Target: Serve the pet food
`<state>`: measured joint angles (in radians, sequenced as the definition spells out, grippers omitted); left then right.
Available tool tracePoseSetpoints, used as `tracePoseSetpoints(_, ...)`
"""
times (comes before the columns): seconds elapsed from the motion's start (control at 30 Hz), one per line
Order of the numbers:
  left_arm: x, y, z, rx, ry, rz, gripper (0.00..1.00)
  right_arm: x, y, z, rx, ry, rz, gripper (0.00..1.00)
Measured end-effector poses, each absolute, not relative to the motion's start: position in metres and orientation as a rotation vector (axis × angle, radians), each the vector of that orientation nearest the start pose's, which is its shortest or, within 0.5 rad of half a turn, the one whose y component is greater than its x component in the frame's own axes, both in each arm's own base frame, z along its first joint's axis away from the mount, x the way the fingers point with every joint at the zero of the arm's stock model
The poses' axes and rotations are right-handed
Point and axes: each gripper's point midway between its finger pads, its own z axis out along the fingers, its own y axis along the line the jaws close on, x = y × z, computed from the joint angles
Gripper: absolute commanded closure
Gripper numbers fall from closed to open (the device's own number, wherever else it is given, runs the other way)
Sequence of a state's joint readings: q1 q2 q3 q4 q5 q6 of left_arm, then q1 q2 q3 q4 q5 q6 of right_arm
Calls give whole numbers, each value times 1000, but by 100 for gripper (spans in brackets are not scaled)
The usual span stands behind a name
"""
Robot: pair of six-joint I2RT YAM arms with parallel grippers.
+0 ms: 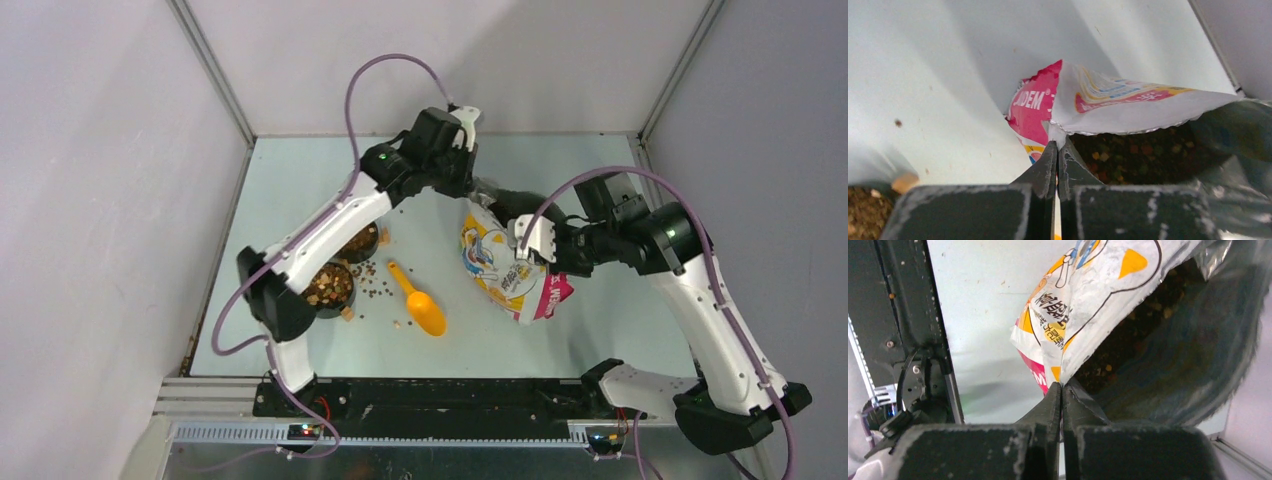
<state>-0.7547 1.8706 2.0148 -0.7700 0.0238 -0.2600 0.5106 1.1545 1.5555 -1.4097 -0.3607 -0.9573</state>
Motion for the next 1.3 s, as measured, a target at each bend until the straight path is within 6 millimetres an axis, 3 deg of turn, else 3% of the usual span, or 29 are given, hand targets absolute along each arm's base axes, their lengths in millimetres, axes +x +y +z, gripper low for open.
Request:
tracePoseSetpoints(0.17, 330, -328, 299, 437, 2233, -631, 100, 173, 122, 283, -1869, 1702, 216, 100)
tracePoseSetpoints(0.27, 327, -305, 320, 368, 2190, -640, 99, 170, 112, 279, -1906, 1703, 183, 100)
tracePoseSetpoints(0.3, 327, -298, 327, 352, 2173, -643, 95, 170, 109, 278, -1914, 1703, 175, 100)
tracePoseSetpoints(0.37, 327, -285, 338, 328, 2142, -667, 75, 172, 105, 278, -1915, 1702, 162, 100)
tracePoseSetpoints(0.4, 328, -280, 341, 318, 2133, -683, 62, 174, 103, 278, -1912, 1704, 155, 95)
tracePoseSetpoints(0.47, 327, -272, 344, 327, 2120, -730, 46, 177, 98, 279, -1896, 1711, 147, 67)
tracePoseSetpoints(0.53, 326, -269, 343, 377, 2103, -781, 35, 179, 93, 285, -1865, 1712, 140, 57)
tracePoseSetpoints(0.7, 302, -259, 328, 729, 1966, -821, 26, 161, 94, 315, -1744, 1624, 158, 40)
tracePoseSetpoints(0.83, 276, -261, 328, 1078, 1756, -799, 24, 142, 94, 322, -1666, 1605, 193, 33)
tracePoseSetpoints(0.93, 275, -268, 327, 1294, 1575, -757, 23, 139, 89, 307, -1602, 1688, 224, 31)
tracePoseSetpoints(1.1, 298, -288, 302, 1512, 1442, -708, 22, 161, 82, 280, -1454, 1869, 284, 31)
tracePoseSetpoints(1.3, 329, -322, 266, 1593, 1442, -749, 21, 193, 80, 278, -1290, 1945, 311, 30)
